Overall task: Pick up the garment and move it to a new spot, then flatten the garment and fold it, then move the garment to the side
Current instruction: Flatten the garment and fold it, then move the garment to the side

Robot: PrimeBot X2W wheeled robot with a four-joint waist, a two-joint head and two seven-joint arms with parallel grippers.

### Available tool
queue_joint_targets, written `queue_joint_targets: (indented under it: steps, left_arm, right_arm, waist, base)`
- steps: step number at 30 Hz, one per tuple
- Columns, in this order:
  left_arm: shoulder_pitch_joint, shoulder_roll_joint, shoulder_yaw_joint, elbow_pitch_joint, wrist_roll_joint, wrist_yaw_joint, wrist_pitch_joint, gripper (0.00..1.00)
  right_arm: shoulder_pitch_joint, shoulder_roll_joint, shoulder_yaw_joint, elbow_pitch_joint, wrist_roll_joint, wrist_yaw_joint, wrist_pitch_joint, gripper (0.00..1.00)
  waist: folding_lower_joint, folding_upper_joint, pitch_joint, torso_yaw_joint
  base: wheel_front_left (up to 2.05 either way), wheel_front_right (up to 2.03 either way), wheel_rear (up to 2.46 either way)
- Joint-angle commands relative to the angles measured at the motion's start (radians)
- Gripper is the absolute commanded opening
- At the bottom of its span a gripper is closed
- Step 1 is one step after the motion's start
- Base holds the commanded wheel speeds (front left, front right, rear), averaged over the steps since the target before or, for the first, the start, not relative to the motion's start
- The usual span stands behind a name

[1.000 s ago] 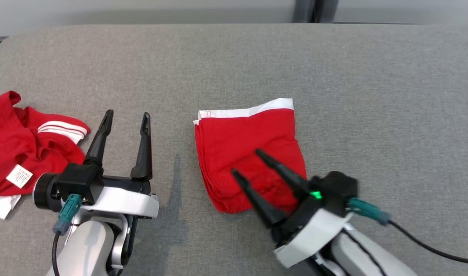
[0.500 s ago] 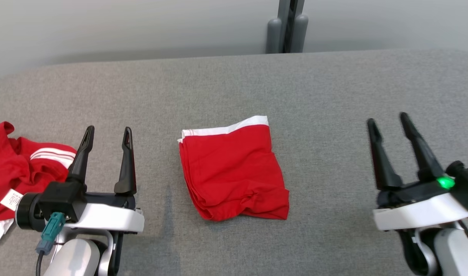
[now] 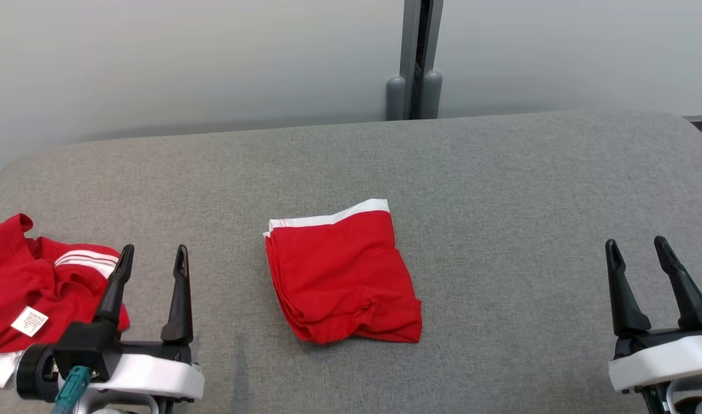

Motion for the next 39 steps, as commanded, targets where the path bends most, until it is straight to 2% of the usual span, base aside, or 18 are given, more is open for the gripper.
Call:
queue_joint_targets:
  steps: [1,11,31,39]
  left_arm:
    - [0.016,0.009,0.007,-0.003,-0.004,0.007,-0.004,1.00]
    - [0.048,0.025,-0.004,-0.010,-0.004,-0.003,-0.006,1.00]
    - [0.030,0.028,-0.012,-0.017,-0.013,0.006,-0.001,1.00]
    - [0.017,0.029,-0.018,-0.029,-0.009,0.011,0.002,1.00]
  right_arm:
    - [0.015,0.000,-0.004,-0.001,-0.006,0.000,0.004,1.00]
    - [0.054,0.012,-0.002,-0.024,-0.013,0.000,0.026,1.00]
    - [0.039,0.012,-0.004,-0.020,-0.004,0.000,0.029,1.00]
    - [0.033,0.003,-0.014,-0.015,0.003,0.000,0.036,1.00]
  waist:
    - [0.0000,-0.0001,-0.015,0.003]
    - [0.0000,-0.0001,-0.045,0.017]
    - [0.0000,-0.0001,-0.034,0.031]
    - [0.0000,-0.0001,-0.025,0.057]
  base:
    - [0.00,0.00,0.00]
    - [0.00,0.00,0.00]
    - [0.00,0.00,0.00]
    - [0.00,0.00,0.00]
